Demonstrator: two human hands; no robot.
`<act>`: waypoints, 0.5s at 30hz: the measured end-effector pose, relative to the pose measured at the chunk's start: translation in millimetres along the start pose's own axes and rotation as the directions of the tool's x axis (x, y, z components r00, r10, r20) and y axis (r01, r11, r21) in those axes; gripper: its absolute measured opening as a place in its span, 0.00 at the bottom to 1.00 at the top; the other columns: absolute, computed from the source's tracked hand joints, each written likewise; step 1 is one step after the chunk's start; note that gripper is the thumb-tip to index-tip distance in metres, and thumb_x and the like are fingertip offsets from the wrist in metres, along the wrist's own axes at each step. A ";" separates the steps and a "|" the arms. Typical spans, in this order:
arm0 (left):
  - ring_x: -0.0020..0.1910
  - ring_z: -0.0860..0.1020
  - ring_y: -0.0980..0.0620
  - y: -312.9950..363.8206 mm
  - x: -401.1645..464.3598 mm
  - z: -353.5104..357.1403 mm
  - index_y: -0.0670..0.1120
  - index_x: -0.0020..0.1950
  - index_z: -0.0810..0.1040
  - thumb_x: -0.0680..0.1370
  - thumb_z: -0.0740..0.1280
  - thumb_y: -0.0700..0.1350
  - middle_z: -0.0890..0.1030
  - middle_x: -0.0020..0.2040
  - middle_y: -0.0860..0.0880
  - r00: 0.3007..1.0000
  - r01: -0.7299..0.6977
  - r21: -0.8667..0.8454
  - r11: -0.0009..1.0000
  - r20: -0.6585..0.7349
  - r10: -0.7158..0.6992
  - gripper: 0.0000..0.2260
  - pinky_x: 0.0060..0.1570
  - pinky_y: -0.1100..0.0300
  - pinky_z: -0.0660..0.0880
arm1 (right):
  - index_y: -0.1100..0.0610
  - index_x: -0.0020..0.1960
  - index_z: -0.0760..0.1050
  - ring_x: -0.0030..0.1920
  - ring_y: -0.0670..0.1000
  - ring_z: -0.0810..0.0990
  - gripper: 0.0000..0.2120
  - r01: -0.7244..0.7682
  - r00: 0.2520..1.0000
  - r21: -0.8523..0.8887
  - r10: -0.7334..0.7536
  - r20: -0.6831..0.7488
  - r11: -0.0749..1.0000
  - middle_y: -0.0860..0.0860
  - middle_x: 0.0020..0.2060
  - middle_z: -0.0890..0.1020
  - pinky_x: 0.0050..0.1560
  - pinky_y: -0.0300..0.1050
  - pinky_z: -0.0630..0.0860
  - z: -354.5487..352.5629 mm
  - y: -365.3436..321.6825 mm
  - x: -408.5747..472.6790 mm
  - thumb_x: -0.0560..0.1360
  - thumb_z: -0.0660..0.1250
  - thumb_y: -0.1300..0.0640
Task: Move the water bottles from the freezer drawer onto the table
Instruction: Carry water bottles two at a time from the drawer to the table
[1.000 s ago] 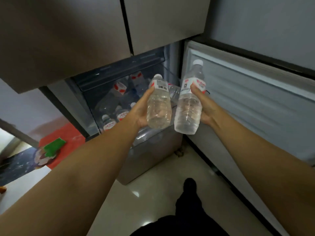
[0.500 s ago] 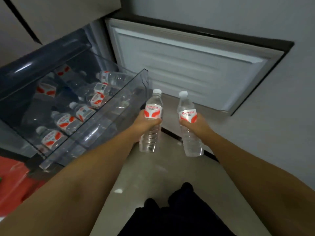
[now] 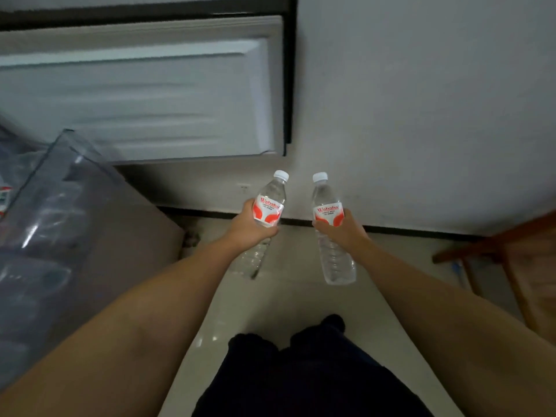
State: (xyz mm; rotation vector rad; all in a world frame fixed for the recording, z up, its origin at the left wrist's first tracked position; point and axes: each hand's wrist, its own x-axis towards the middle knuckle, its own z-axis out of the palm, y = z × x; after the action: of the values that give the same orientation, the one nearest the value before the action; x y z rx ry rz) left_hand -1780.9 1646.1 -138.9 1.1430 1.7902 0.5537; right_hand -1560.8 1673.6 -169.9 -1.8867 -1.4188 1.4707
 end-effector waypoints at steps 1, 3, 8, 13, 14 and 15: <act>0.52 0.78 0.49 17.3 6.4 28.0 0.49 0.68 0.66 0.67 0.77 0.46 0.79 0.55 0.50 0.999 -0.023 0.029 0.999 0.040 0.021 0.32 0.51 0.59 0.73 | 0.54 0.54 0.77 0.45 0.54 0.84 0.19 -0.025 0.999 0.029 0.027 -0.045 0.999 0.53 0.44 0.84 0.50 0.53 0.81 -31.1 13.7 -0.4 0.68 0.73 0.45; 0.51 0.77 0.51 42.1 10.3 63.5 0.49 0.68 0.65 0.68 0.76 0.45 0.78 0.54 0.51 0.994 -0.055 0.065 0.996 0.101 0.048 0.32 0.49 0.60 0.71 | 0.54 0.54 0.76 0.44 0.54 0.84 0.20 -0.046 0.992 0.055 0.052 -0.114 0.997 0.52 0.43 0.83 0.46 0.50 0.81 -70.4 34.4 0.9 0.67 0.74 0.44; 0.51 0.76 0.50 106.6 20.1 154.4 0.49 0.70 0.63 0.69 0.76 0.46 0.76 0.55 0.50 0.953 -0.190 0.129 0.973 0.262 0.151 0.34 0.49 0.59 0.70 | 0.54 0.63 0.69 0.50 0.52 0.81 0.28 -0.103 0.944 0.175 0.152 -0.294 0.979 0.50 0.50 0.80 0.48 0.47 0.78 -157.3 83.1 -12.9 0.69 0.74 0.44; 0.51 0.75 0.51 161.6 24.1 233.8 0.49 0.72 0.61 0.70 0.75 0.45 0.75 0.53 0.52 0.859 -0.366 0.196 0.910 0.447 0.249 0.35 0.49 0.60 0.69 | 0.55 0.68 0.64 0.52 0.51 0.78 0.31 -0.115 0.844 0.340 0.272 -0.463 0.933 0.50 0.53 0.77 0.48 0.45 0.74 -212.6 126.7 -42.6 0.71 0.73 0.48; 0.52 0.75 0.51 169.7 25.7 248.4 0.49 0.72 0.61 0.70 0.75 0.45 0.74 0.54 0.52 0.837 -0.390 0.195 0.900 0.482 0.259 0.35 0.50 0.60 0.70 | 0.54 0.68 0.65 0.53 0.51 0.78 0.31 -0.117 0.823 0.361 0.294 -0.486 0.925 0.50 0.52 0.76 0.48 0.44 0.74 -220.0 134.6 -48.5 0.71 0.74 0.48; 0.53 0.75 0.51 178.8 26.4 265.1 0.49 0.73 0.60 0.70 0.75 0.45 0.75 0.56 0.51 0.809 -0.416 0.196 0.888 0.525 0.263 0.36 0.51 0.60 0.71 | 0.54 0.68 0.65 0.53 0.51 0.78 0.31 -0.124 0.795 0.386 0.325 -0.513 0.914 0.49 0.52 0.76 0.47 0.44 0.74 -228.6 144.5 -55.3 0.70 0.74 0.48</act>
State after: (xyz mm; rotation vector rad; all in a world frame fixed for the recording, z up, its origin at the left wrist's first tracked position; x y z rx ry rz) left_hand -1470.7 1727.6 -145.2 1.6750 1.2533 0.1612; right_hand -1288.6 1628.5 -161.2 -2.0737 -0.6337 1.0106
